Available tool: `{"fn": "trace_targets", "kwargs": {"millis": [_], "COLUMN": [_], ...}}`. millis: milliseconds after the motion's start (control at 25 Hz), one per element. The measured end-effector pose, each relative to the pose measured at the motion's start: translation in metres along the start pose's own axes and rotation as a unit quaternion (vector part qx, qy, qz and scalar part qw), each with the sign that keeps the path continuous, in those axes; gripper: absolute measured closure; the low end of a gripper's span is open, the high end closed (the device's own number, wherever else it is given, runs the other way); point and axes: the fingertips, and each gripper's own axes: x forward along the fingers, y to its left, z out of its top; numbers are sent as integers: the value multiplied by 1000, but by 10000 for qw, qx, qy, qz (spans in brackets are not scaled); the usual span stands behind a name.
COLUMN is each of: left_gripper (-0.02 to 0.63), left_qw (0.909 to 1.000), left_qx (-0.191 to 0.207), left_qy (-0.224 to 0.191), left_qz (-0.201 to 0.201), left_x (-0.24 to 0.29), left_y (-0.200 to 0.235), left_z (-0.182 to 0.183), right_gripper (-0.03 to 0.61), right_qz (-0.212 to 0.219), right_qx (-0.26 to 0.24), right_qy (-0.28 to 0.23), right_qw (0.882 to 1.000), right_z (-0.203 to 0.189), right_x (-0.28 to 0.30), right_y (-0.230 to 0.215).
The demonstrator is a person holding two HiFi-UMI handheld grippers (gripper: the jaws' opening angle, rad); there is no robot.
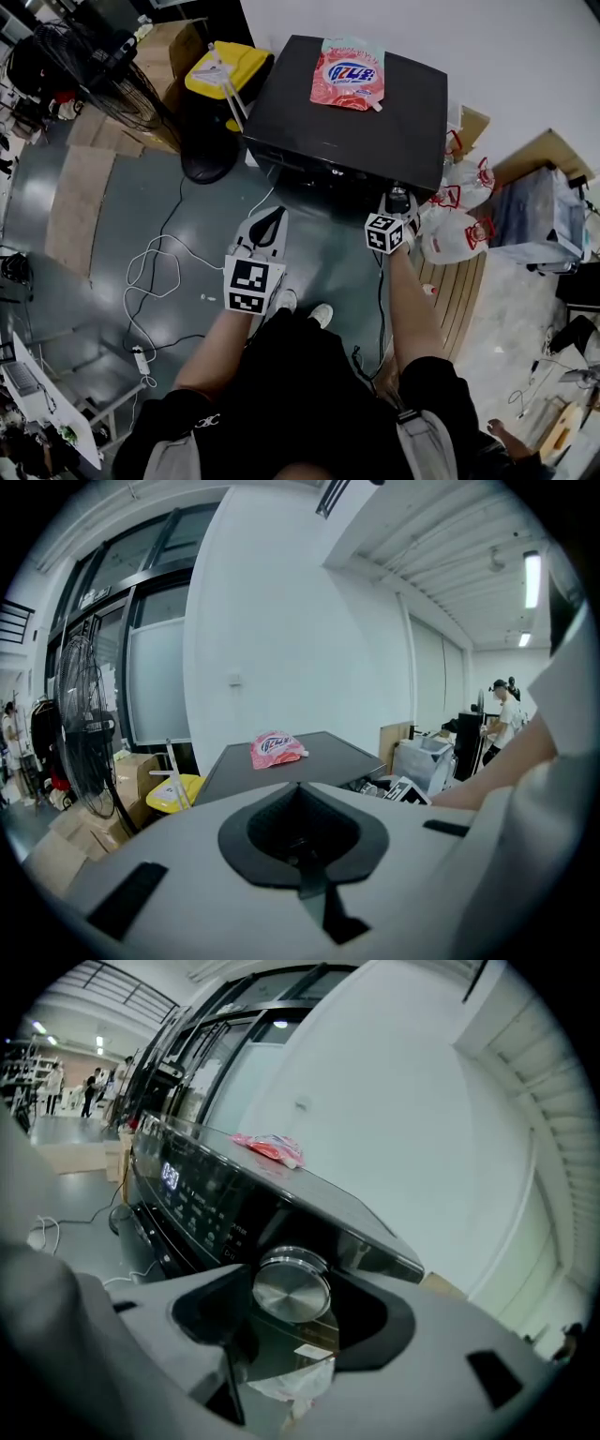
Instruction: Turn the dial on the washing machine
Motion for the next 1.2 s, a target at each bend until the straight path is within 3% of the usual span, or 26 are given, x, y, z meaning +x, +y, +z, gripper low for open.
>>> {"fn": "trace_targets", "kwargs": {"millis": [200, 480, 680, 760, 880, 920, 1200], "left_gripper": [621, 621, 621, 621, 621, 621, 621], "left_qw": [10000, 9998, 9997, 9997, 9997, 9997, 9996], "left_qx": [19, 62, 70, 68, 64, 60, 69], "left_qy": [-67, -173, -190, -189, -194, -197, -229], "left_qz": [-56, -105, -109, -118, -142, -146, -166], "left_x": [3, 4, 3, 3, 4, 5, 4], "left_y": [-4, -9, -7, -8, -8, -9, -10], "left_z": [7, 14, 14, 14, 14, 14, 15], "right_gripper": [316, 316, 316, 316, 316, 316, 316], "right_qz": [340, 420, 561, 717, 1066, 1124, 1127], "right_qx": [1040, 1323, 2026, 2421, 3373, 3495, 3500], "right_qy": [33, 30, 25, 3, -84, -91, -53], "right_qw": [9940, 9903, 9777, 9676, 9353, 9301, 9299], "right_z": [0, -1, -4, -5, -8, -8, -9], "right_x": [-1, 0, 3, 4, 5, 5, 5], "right_y": [-5, -8, -9, -10, -14, -14, -14]}}
